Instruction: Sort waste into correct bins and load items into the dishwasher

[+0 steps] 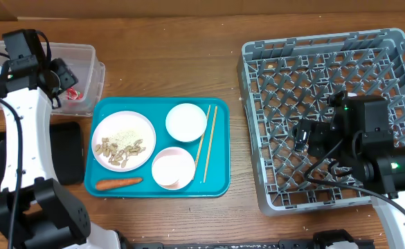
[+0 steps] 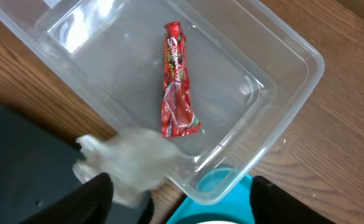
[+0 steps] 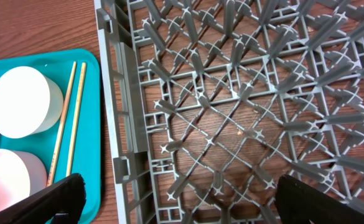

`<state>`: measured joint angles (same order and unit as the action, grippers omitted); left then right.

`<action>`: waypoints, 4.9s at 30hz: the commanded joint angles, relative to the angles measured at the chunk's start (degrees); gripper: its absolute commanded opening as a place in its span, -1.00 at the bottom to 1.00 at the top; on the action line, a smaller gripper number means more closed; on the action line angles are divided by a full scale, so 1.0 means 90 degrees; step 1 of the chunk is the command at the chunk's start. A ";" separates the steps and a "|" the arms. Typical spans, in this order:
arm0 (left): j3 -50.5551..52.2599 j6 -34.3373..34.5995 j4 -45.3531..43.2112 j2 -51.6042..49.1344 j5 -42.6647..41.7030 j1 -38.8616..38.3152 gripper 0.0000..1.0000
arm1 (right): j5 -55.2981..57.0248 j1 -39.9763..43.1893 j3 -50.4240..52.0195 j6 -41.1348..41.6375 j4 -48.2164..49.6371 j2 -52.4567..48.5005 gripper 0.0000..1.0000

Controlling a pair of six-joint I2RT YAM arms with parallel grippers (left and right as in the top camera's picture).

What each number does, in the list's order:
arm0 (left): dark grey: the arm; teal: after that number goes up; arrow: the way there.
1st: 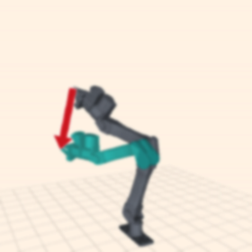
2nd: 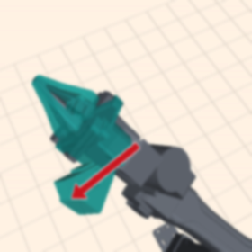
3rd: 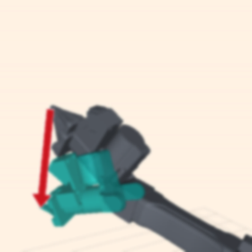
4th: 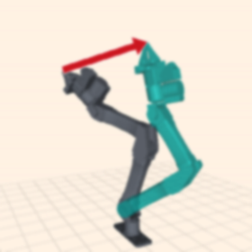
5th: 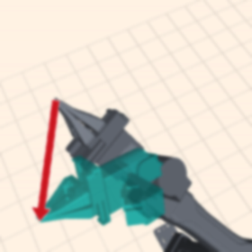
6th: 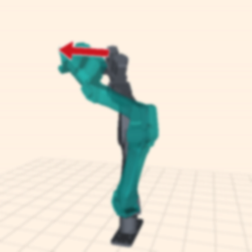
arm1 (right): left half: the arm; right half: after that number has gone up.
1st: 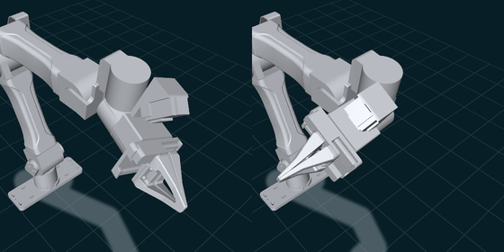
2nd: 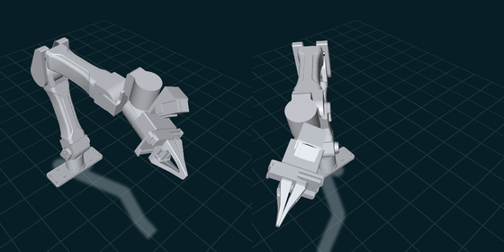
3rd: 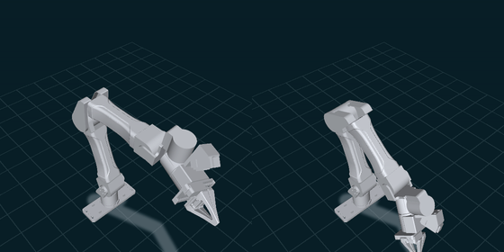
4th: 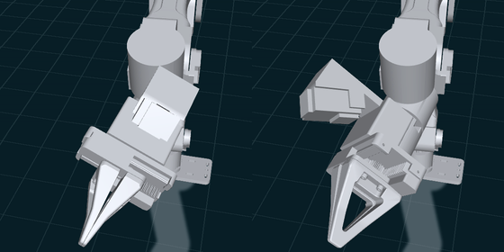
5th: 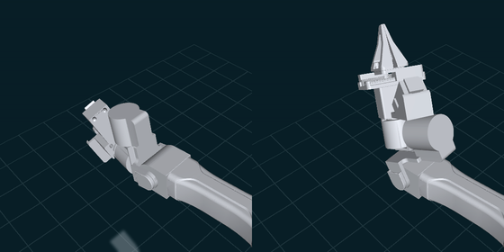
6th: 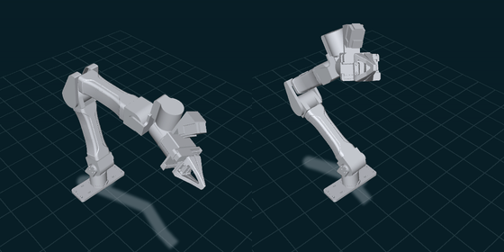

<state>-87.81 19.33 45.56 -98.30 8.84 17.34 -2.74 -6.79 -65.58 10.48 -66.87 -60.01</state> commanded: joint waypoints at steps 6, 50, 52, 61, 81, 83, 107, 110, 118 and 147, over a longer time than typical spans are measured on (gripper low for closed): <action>-0.0138 -0.0296 0.0471 0.0029 -0.0840 -0.0019 0.49 | -0.0036 0.0012 -0.0180 0.0027 0.0032 0.0027 1.00; -0.0134 -0.0384 0.2283 0.0058 0.0046 0.0002 0.52 | -0.0036 0.0012 -0.0180 0.0027 0.0032 0.0027 1.00; -0.0092 -0.0352 0.2419 0.0058 0.0238 0.0007 0.15 | -0.0036 0.0012 -0.0180 0.0027 0.0032 0.0027 1.00; 0.1120 0.0427 0.2256 0.0056 0.0216 0.0503 -0.92 | -0.0036 0.0012 -0.0180 0.0027 0.0032 0.0027 1.00; 0.3223 0.0862 0.1384 0.0053 -0.0449 0.2703 -0.92 | -0.0036 0.0012 -0.0180 0.0027 0.0029 0.0027 1.00; 0.3269 0.0886 0.1433 0.0053 -0.0391 0.2803 -0.92 | -0.0036 0.0012 -0.0180 0.0027 0.0032 0.0027 1.00; 0.3135 0.0884 0.1379 0.0848 -0.1375 0.3475 -0.90 | -0.0036 0.0012 -0.0180 0.0027 0.0061 0.0027 1.00; 0.2946 0.0699 0.1001 0.0911 -0.2149 0.3400 -0.66 | -0.0036 0.0012 -0.0180 0.0027 0.0058 0.0027 1.00; 0.2856 0.0566 -0.1093 0.0877 -0.3315 0.3276 -0.03 | -0.0036 0.0012 -0.0180 0.0027 0.0056 0.0027 1.00; 0.2858 0.1906 -0.3145 -0.0624 -0.2608 0.2416 0.15 | -0.0036 0.0012 -0.0180 0.0027 0.0085 0.0027 1.00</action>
<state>-61.14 35.27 18.35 -101.95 -15.35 39.72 -2.76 -6.79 -65.58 10.48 -66.48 -60.01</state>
